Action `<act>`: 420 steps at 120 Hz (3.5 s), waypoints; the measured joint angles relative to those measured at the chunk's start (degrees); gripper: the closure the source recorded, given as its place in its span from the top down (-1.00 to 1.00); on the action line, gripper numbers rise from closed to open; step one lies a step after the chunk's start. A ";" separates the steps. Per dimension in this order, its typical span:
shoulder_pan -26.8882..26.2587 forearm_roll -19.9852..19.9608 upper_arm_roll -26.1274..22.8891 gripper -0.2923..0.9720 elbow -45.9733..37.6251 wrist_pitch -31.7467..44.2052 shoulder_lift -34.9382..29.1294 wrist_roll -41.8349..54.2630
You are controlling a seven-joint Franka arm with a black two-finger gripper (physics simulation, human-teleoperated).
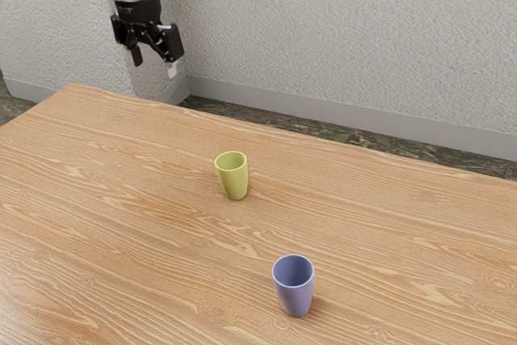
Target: Place the left cup onto the right cup
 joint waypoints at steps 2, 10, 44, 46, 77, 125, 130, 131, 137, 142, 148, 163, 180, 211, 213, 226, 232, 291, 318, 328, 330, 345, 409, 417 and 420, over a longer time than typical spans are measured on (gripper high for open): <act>0.01 -0.01 0.00 0.51 -0.12 0.00 -0.01 0.09; 0.09 -0.07 -0.01 0.51 -0.82 0.06 -0.08 0.40; -0.10 -0.74 -0.12 0.51 -9.25 5.40 1.18 1.38; -0.10 -0.78 -0.12 0.51 -9.82 6.06 1.28 1.41; -0.12 -4.71 -0.27 0.51 -18.89 15.67 1.95 1.50; -0.55 -6.49 -1.66 0.51 -23.67 23.93 3.12 1.21; -0.77 -6.78 -2.19 0.51 -23.44 24.23 3.78 1.07; -0.82 -6.82 -2.27 0.51 -23.39 24.29 3.93 1.03; -1.04 -7.08 -2.78 0.51 -23.17 24.57 4.74 0.77; -1.23 -7.27 -3.24 0.51 -23.08 24.83 5.41 0.44; -1.41 -7.38 -3.58 0.51 -23.03 25.34 5.94 0.00; -1.68 -7.36 -4.16 0.51 -21.36 26.37 8.07 -0.98; -1.88 -7.44 -4.66 0.51 -17.32 26.94 11.80 -1.79; -1.91 -8.91 -5.00 0.51 -17.32 26.86 13.02 -3.06; -1.91 -8.96 -5.01 0.51 -17.33 26.85 13.05 -3.12; -2.03 -9.34 -5.00 0.51 -17.29 26.88 13.45 -3.50; -2.22 -9.69 -4.99 0.51 -17.20 26.95 13.83 -3.64; -0.60 -10.43 -4.96 0.51 -9.25 26.70 19.57 -4.08; 2.38 -10.52 -6.69 0.51 -5.32 26.38 23.20 -4.09; 2.91 -10.63 -6.79 0.51 -4.49 26.33 24.32 -4.09; 3.04 -10.69 -6.80 0.51 -4.27 26.31 24.52 -4.09; 3.60 -11.15 -6.78 0.51 -2.50 26.11 25.90 -4.01; 4.77 -12.96 -7.48 0.48 0.47 24.60 30.13 -3.75; 4.78 -13.09 -7.48 0.47 0.47 24.69 30.47 -3.72; 4.78 -13.11 -7.48 0.47 0.47 24.72 30.57 -3.71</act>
